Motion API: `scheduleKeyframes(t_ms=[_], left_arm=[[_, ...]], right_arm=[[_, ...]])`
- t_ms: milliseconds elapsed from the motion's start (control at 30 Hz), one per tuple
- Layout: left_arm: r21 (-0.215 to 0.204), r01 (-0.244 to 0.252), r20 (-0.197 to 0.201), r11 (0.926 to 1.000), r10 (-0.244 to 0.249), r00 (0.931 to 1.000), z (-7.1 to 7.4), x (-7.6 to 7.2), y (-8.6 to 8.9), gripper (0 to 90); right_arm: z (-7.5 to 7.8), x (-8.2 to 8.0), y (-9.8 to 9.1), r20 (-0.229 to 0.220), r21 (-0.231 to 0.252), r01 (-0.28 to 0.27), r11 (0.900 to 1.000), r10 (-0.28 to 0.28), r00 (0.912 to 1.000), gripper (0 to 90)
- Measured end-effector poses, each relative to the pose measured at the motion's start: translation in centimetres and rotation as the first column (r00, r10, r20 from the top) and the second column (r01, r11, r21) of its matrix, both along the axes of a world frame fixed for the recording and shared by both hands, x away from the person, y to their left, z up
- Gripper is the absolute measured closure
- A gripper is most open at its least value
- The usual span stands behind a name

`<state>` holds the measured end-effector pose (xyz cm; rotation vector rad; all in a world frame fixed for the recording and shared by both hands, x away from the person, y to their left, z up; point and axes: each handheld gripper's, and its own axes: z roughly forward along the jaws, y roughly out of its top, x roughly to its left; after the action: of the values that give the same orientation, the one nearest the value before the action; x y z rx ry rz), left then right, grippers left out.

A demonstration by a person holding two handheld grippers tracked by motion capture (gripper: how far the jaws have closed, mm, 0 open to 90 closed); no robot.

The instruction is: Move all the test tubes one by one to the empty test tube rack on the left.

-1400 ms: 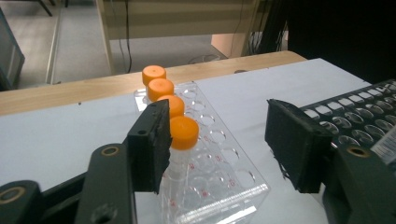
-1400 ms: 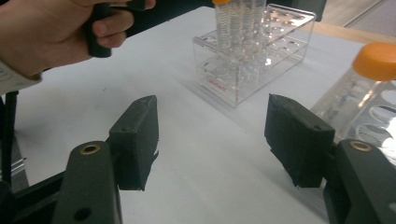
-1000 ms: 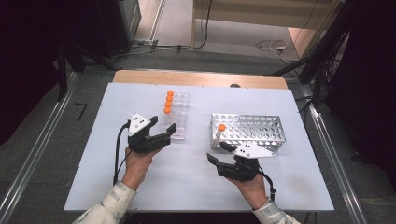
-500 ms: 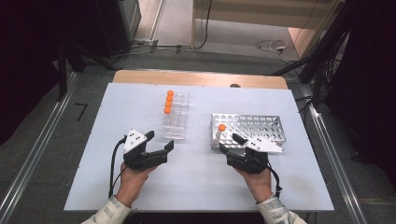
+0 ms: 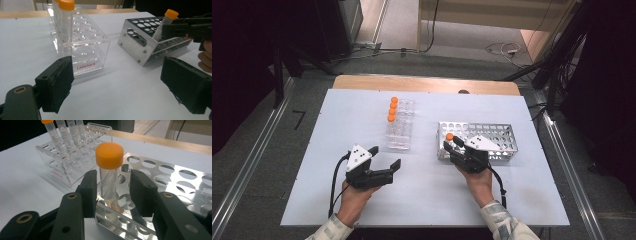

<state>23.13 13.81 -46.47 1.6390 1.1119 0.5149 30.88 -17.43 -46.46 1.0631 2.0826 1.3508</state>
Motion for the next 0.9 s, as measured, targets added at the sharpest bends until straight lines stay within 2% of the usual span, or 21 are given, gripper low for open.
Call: scheduleKeyframes(t_ms=[100,233,400,567,700,800,900], left_arm=[[0.005,0.001,0.008,1.0000,-0.001,1.0000,0.0,0.0,0.0,10.7],[0.000,0.004,0.008,1.0000,-0.004,1.0000,-0.1,-0.1,0.0,11.2],[0.006,0.009,0.013,0.9999,-0.009,0.9999,-0.1,-0.1,-0.1,12.1],[0.001,0.016,0.025,0.9999,-0.016,0.9996,0.0,-0.2,-0.1,13.3],[-0.003,0.020,0.029,0.9998,-0.020,0.9994,0.2,-0.4,0.0,13.7],[-0.020,0.019,0.034,0.9996,-0.019,0.9992,0.5,-0.4,0.1,13.7],[-0.030,0.034,0.042,0.9990,-0.032,0.9986,1.1,-0.6,0.0,15.2]], right_arm=[[-0.2,0.2,0.3,0.001,-0.002,0.000,1.0000,0.000,1.0000,60.6],[-0.2,0.3,0.7,0.013,-0.008,-0.008,0.9999,0.008,0.9999,71.1],[0.6,0.2,0.6,0.038,0.004,-0.006,1.0000,0.006,0.9993,71.4],[3.1,-0.5,-0.1,0.083,0.052,-0.015,0.9985,0.011,0.9965,71.6],[4.8,-1.5,-0.5,0.118,0.072,-0.039,0.9966,0.030,0.9925,71.6],[5.2,-2.2,-0.4,0.116,0.076,-0.073,0.9945,0.063,0.9912,71.7],[4.7,-2.8,0.4,0.090,0.057,-0.117,0.9914,0.112,0.9896,71.7]])
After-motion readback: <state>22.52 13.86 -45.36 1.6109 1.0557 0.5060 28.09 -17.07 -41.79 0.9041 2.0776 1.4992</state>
